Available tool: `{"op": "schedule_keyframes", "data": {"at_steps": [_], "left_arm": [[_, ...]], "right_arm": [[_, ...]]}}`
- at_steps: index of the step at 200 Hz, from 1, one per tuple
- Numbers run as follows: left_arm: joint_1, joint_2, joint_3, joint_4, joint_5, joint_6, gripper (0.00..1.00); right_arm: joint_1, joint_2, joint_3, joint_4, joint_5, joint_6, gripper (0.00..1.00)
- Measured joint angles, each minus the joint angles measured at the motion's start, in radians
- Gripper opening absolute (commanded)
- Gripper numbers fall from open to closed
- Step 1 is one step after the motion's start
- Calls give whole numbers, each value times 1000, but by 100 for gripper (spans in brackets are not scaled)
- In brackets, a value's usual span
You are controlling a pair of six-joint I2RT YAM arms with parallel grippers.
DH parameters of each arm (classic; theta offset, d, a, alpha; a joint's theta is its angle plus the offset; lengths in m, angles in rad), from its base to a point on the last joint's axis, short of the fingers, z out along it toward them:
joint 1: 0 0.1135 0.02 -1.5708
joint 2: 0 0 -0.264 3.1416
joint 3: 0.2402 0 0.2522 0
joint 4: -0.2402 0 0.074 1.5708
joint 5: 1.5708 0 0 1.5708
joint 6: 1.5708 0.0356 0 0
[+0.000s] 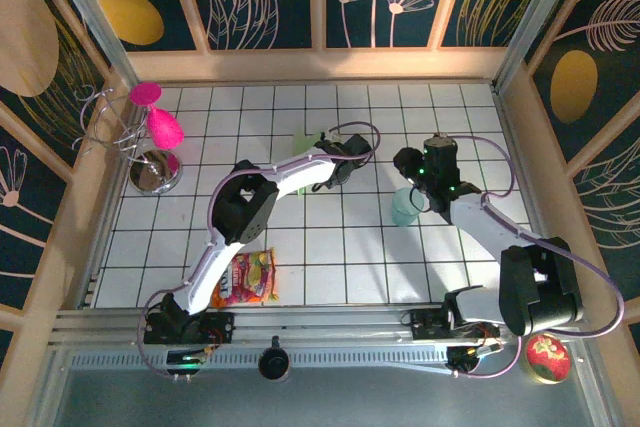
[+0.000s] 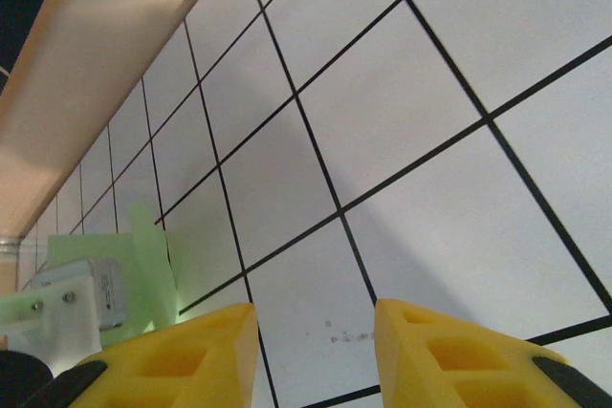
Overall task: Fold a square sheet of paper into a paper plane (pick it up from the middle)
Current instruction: Turn over the paper at the center of the table.
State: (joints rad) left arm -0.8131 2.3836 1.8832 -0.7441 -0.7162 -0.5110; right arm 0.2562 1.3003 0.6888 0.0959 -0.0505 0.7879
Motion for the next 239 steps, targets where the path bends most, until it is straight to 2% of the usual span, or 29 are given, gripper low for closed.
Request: {"op": "schedule_keyframes", "data": {"at_steps": [37,63,106,127,146,179,218,239], "left_arm": [[-19,21,0,0,-2,-3,18],[-27,34,0,3,-14,-3,21],[-24,25,0,8,15,-8,31],[-23,-2,-25,55,84,-18,34],[-25,-46,-81,111,167,-37,41],[-32,-154,-222,228,333,-86,48],[-43,-316,-421,410,534,-166,49],[-44,-400,-513,486,599,-198,54]], "right_arm": [[-3,-2,-1,0,6,8,37],[-8,-2,-1,-1,18,14,37],[-15,-2,-1,-5,29,27,37],[-15,-2,-1,-11,35,30,37],[-15,-2,-1,-24,46,30,39],[-15,-2,-1,-27,51,30,42],[-15,-1,-1,-26,49,29,48],[-15,8,-1,-25,32,29,49]]}}
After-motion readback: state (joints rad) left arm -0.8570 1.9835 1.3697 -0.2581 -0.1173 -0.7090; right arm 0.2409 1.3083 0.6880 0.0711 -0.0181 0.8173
